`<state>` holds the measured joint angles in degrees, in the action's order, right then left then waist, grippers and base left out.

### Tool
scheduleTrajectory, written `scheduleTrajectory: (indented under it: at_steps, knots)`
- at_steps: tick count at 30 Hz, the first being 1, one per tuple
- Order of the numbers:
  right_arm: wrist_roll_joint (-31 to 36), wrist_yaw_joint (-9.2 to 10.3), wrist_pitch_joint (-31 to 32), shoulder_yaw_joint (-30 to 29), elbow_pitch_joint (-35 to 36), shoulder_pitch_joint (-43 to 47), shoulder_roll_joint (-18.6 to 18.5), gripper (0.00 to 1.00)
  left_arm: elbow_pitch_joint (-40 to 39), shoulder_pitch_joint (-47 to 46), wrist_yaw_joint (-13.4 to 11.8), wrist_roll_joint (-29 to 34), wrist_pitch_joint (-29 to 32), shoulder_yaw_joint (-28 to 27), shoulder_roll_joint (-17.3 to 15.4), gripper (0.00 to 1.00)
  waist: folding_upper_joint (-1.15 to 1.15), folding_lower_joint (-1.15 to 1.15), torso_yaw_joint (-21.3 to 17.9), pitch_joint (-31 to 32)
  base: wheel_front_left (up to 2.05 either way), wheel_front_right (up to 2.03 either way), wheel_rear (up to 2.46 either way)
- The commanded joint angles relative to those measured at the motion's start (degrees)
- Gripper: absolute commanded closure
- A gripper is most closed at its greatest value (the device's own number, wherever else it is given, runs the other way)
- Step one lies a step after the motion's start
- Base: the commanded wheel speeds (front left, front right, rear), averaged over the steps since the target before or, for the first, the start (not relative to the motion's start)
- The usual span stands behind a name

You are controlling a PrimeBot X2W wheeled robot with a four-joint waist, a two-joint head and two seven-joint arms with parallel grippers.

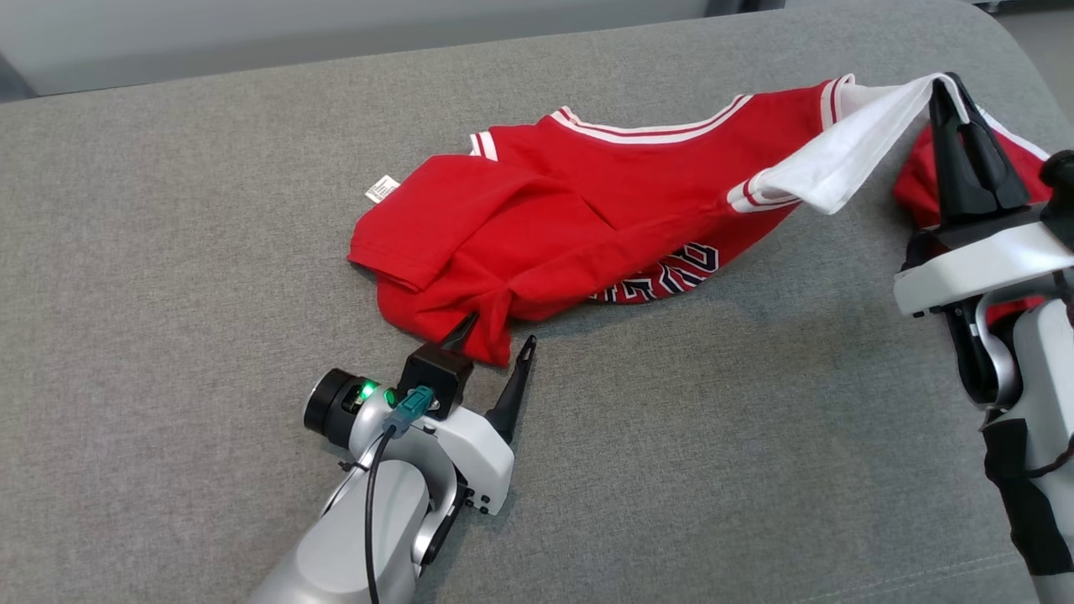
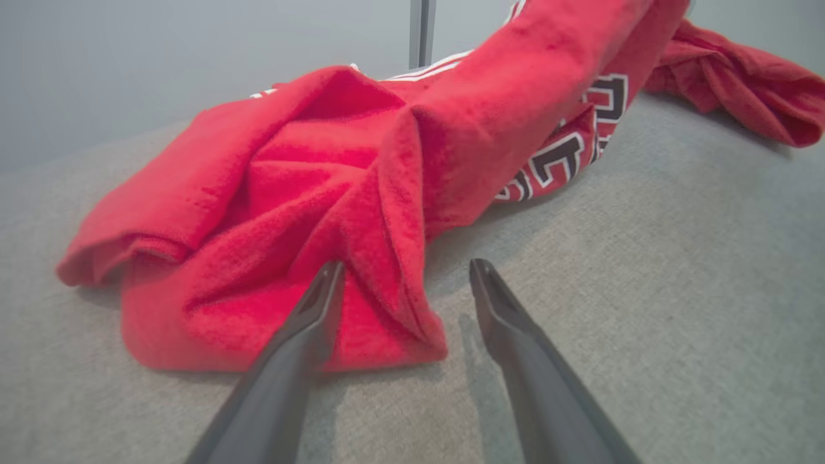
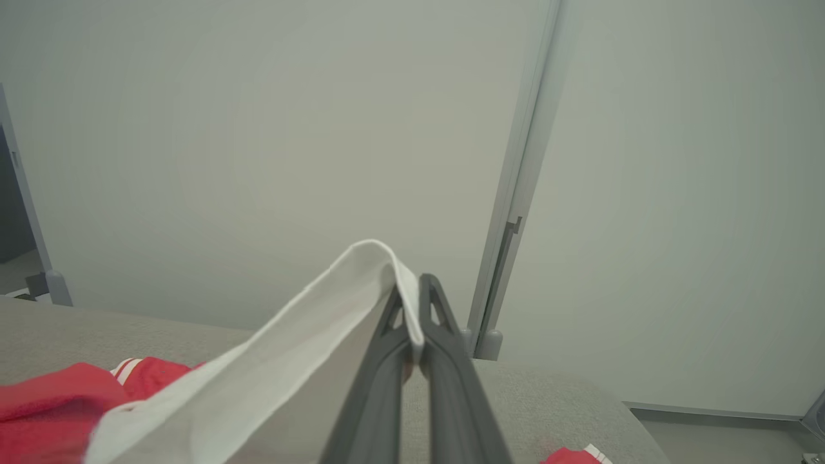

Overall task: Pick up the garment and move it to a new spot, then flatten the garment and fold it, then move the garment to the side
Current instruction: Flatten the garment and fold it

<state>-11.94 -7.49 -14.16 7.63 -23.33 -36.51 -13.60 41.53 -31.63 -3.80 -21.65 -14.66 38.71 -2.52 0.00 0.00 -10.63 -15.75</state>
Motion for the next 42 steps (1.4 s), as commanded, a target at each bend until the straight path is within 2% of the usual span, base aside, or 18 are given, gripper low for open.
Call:
scheduleTrajectory:
  at_steps: [1, 7, 8, 9, 10, 15, 18, 21, 25, 29, 31, 33, 34, 35, 36, 38, 40, 42]
  knots:
    - [-0.2, 0.00, -0.7, 0.8, 0.9, -1.1, 0.1, 1.00, -1.2, -2.0, -0.9, -0.7, -0.3, -1.2, -0.4, 0.00, 0.00, 0.00, -0.3, -0.1, 0.00, 0.00, 0.00]
    - [-0.5, 0.00, -0.8, 1.4, 0.2, -1.2, 0.7, 1.00, -0.6, -2.5, -2.2, -1.8, -0.3, -1.8, -0.4, 0.00, 0.00, 0.00, -0.6, -0.2, 0.00, 0.00, 0.00]
    - [-0.6, 0.00, -0.8, 1.3, 0.2, -1.2, 0.6, 1.00, -0.1, -2.5, -2.2, -1.8, -0.3, -2.2, -0.4, 0.45, 0.00, 0.00, -0.4, -0.1, 0.00, 0.00, 0.00]
    - [-0.6, 0.00, -0.8, 1.2, 0.2, -1.3, 0.4, 1.00, 0.6, -2.6, -2.1, -1.4, -0.3, -2.5, -0.4, 0.76, 0.00, 0.00, -0.1, 0.0, 0.00, 0.00, 0.00]
    - [-0.6, 0.00, -0.8, 1.1, 0.2, -1.3, 0.3, 1.00, 1.4, -2.8, -2.0, -0.7, -0.3, -2.7, -0.4, 1.00, 0.00, 0.00, 0.1, 0.0, 0.00, 0.00, 0.00]
    - [-1.1, 0.00, -0.8, 0.6, 0.6, -1.4, 0.0, 1.00, 4.6, -4.1, -0.3, 1.8, -0.3, -3.3, -1.8, 1.00, 0.00, 0.00, 1.8, 0.7, 0.00, 0.00, 0.00]
    - [-1.3, 0.00, -0.8, 0.2, 1.1, -1.5, -0.1, 1.00, 4.0, -6.0, 0.8, 4.1, -0.3, -3.4, -4.0, 1.00, 0.00, 0.00, 2.9, 1.0, 0.00, 0.00, 0.00]
    - [-1.6, 0.00, -0.8, 0.5, 1.3, -2.1, -0.2, 1.00, 2.9, -10.0, 3.4, 6.9, -0.3, -2.7, -8.3, 1.00, 0.00, 0.00, 4.5, 1.4, 0.00, 0.00, 0.00]
    - [-1.7, 0.00, -0.8, 1.3, 1.0, -4.2, -0.2, 1.00, 2.1, -19.5, 9.0, 11.2, 0.2, 0.1, -15.8, 1.00, 0.00, 0.00, 6.4, 2.3, 0.00, 0.00, 0.00]
    - [-1.5, 0.00, -0.8, 0.9, 0.6, -6.9, 0.6, 1.00, 0.9, -28.2, 11.1, 12.5, 3.9, 3.5, -21.9, 1.00, 0.00, 0.00, 7.7, 3.2, 0.00, 0.00, 0.00]
    - [-1.5, 0.00, -0.8, 0.7, 0.8, -7.6, 1.0, 1.00, -1.1, -30.7, 11.2, 10.4, 6.1, 6.9, -23.4, 1.00, 0.00, 0.00, 8.2, 3.8, 0.00, 0.00, 0.00]
    - [-1.6, 0.00, -0.8, 0.5, 0.9, -7.5, 1.3, 1.00, -4.8, -32.2, 11.2, 6.5, 8.4, 12.7, -25.3, 1.00, 0.00, 0.00, 8.7, 4.2, 0.00, 0.00, 0.00]
    - [-1.6, 0.00, -0.8, 0.5, 0.9, -7.5, 1.3, 1.00, -4.8, -32.2, 11.2, 6.5, 8.4, 12.7, -25.3, 1.00, 0.00, 0.00, 8.7, 4.2, 0.00, 0.00, 0.00]
    - [-1.7, 0.00, -0.8, 0.5, 0.7, -7.1, 1.3, 1.00, -6.7, -32.7, 11.3, 4.4, 9.7, 15.2, -26.5, 1.00, 0.00, 0.00, 9.0, 4.3, 0.00, 0.00, 0.00]
    - [-2.0, 0.00, -0.8, 0.9, -0.4, -5.7, 0.9, 1.00, -11.5, -32.0, 11.3, -1.3, 12.8, 22.1, -28.7, 1.00, 0.00, 0.00, 9.3, 4.5, 0.00, 0.00, 0.00]
    - [-2.5, 0.00, -0.8, 1.8, -2.2, -4.2, 0.0, 1.00, -16.2, -30.2, 11.3, -6.8, 15.5, 29.1, -30.7, 1.00, 0.00, 0.00, 9.5, 4.5, 0.00, 0.00, 0.00]
    - [-3.3, 0.00, -0.8, 2.7, -3.7, -3.1, -1.2, 1.00, -19.0, -27.7, 11.3, -11.2, 17.3, 32.8, -31.8, 1.00, 0.00, 0.00, 9.6, 3.9, 0.00, 0.00, 0.00]
    - [-4.2, 0.00, -0.8, 4.1, -4.9, -2.3, -2.1, 1.00, -19.4, -23.7, 11.3, -13.4, 18.4, 34.1, -31.4, 1.00, 0.00, 0.00, 9.4, 3.3, 0.00, 0.00, 0.00]
